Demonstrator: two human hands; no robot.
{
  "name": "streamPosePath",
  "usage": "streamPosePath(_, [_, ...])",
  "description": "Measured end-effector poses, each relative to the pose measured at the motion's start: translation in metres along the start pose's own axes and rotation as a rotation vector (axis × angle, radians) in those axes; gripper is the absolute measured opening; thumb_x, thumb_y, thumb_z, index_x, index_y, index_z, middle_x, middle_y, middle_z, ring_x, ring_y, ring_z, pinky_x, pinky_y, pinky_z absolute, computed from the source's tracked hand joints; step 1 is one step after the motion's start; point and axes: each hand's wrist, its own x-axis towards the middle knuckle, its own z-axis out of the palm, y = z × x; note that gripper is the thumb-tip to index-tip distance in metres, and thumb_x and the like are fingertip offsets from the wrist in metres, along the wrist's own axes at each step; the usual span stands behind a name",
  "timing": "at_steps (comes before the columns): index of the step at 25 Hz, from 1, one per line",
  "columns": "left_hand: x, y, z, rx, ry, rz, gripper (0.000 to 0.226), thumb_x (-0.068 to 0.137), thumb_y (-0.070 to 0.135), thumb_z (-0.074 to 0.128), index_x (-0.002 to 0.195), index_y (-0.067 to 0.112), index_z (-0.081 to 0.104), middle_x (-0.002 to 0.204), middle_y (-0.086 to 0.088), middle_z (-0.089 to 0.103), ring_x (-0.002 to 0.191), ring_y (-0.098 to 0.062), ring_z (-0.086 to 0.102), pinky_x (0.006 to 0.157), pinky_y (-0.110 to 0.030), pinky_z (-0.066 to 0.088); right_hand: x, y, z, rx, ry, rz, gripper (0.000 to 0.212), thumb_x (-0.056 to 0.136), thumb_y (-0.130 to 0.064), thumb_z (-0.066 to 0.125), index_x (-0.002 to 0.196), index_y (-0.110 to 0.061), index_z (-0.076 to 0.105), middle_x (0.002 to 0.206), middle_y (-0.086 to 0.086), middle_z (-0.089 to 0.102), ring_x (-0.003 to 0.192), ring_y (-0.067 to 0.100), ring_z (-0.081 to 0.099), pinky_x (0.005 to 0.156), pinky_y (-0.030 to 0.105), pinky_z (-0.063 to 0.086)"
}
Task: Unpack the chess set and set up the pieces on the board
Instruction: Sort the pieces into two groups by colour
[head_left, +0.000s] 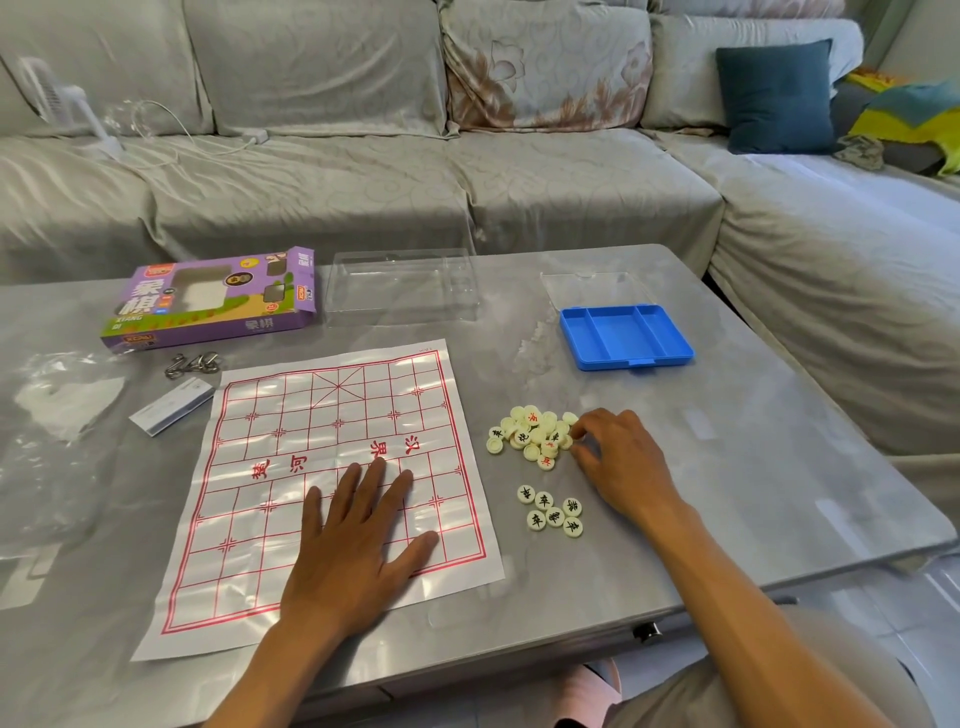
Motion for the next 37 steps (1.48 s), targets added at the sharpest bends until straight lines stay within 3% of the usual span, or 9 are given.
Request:
streamPosePath(3, [0.0,0.0,0.001,0.009,0.007,0.0,0.088,0.074,0.086,-0.008,0.149,0.044,0.006,0.157,0.011,-0.013,0.145,-0.018,-0.013,0.116,-0.051,-0.011,0.0,0.003,-0.002,-0.001,0.023,0.043,0.009,0.094,-0.027,0.054,0.099,-0.025,0.062,0.104,-0.006,0.064,0.093,0.013,0.049,0.072,0.027,0.045])
streamPosePath(8, [0.001,-0.002,0.003,0.014,0.018,0.004,0.083,0.078,0.085,0.0,0.149,0.043,0.012,0.158,0.009,-0.006,0.146,-0.02,-0.006,0.116,-0.053,-0.005,0.001,0.029,-0.011,0.12,0.099,0.347,0.017,0.089,-0.024,0.055,0.106,-0.023,0.055,0.105,-0.003,0.062,0.096,0.017,0.053,0.077,0.034,0.049])
streamPosePath(12, [0.001,-0.002,0.003,0.007,0.028,0.003,0.084,0.078,0.085,-0.001,0.149,0.043,0.012,0.158,0.009,-0.006,0.146,-0.02,-0.006,0.116,-0.052,-0.007,-0.008,0.006,0.001,0.089,-0.023,0.036,0.021,0.09,-0.027,0.055,0.111,-0.027,0.06,0.106,-0.007,0.058,0.096,0.01,0.05,0.077,0.025,0.044])
streamPosePath(14, [0.0,-0.002,0.003,0.011,0.022,0.008,0.084,0.077,0.085,-0.003,0.149,0.044,0.008,0.158,0.01,-0.009,0.145,-0.019,-0.009,0.116,-0.052,-0.009,-0.009,-0.001,0.005,0.102,-0.101,-0.025,0.026,0.09,-0.035,0.057,0.115,-0.03,0.06,0.108,-0.009,0.056,0.099,0.01,0.051,0.078,0.026,0.046])
streamPosePath(17, [0.0,-0.002,0.003,0.012,0.021,0.001,0.083,0.077,0.085,-0.003,0.149,0.044,0.008,0.157,0.011,-0.01,0.145,-0.018,-0.01,0.116,-0.052,-0.009,-0.004,-0.006,0.005,0.087,-0.099,-0.008,0.024,0.086,-0.042,0.061,0.106,-0.029,0.06,0.105,-0.012,0.053,0.097,0.01,0.05,0.077,0.028,0.047])
streamPosePath(21, [0.0,-0.001,0.002,0.004,0.028,-0.001,0.084,0.077,0.085,-0.004,0.149,0.044,0.009,0.157,0.011,-0.01,0.145,-0.018,-0.01,0.116,-0.051,-0.01,-0.001,-0.007,0.005,0.125,-0.086,-0.011,0.004,0.088,-0.03,0.062,0.088,-0.028,0.058,0.097,-0.014,0.055,0.094,0.012,0.052,0.074,0.026,0.045])
streamPosePath(25, [0.0,-0.002,0.003,0.005,0.027,0.004,0.084,0.077,0.086,-0.003,0.149,0.044,0.009,0.157,0.01,-0.008,0.146,-0.019,-0.008,0.116,-0.052,-0.009,-0.001,-0.004,0.004,0.192,-0.079,0.011,0.009,0.094,-0.025,0.055,0.102,-0.025,0.058,0.099,-0.013,0.057,0.091,0.009,0.055,0.08,0.025,0.047])
streamPosePath(29, [0.002,-0.003,0.006,0.013,0.032,0.007,0.079,0.082,0.083,0.008,0.149,0.042,0.018,0.158,0.008,0.001,0.146,-0.021,0.001,0.116,-0.055,0.0,0.003,0.003,0.003,0.308,0.036,0.165,0.015,0.095,-0.017,0.054,0.099,-0.018,0.069,0.1,-0.002,0.069,0.087,0.011,0.059,0.08,0.028,0.049])
streamPosePath(37, [0.001,-0.002,0.004,0.005,0.035,0.001,0.084,0.077,0.085,-0.003,0.149,0.044,0.01,0.157,0.01,-0.008,0.145,-0.018,-0.008,0.116,-0.051,-0.009,0.003,0.009,-0.004,0.254,0.021,0.232,0.016,0.094,-0.022,0.057,0.097,-0.018,0.071,0.1,-0.001,0.067,0.084,0.011,0.055,0.075,0.025,0.043])
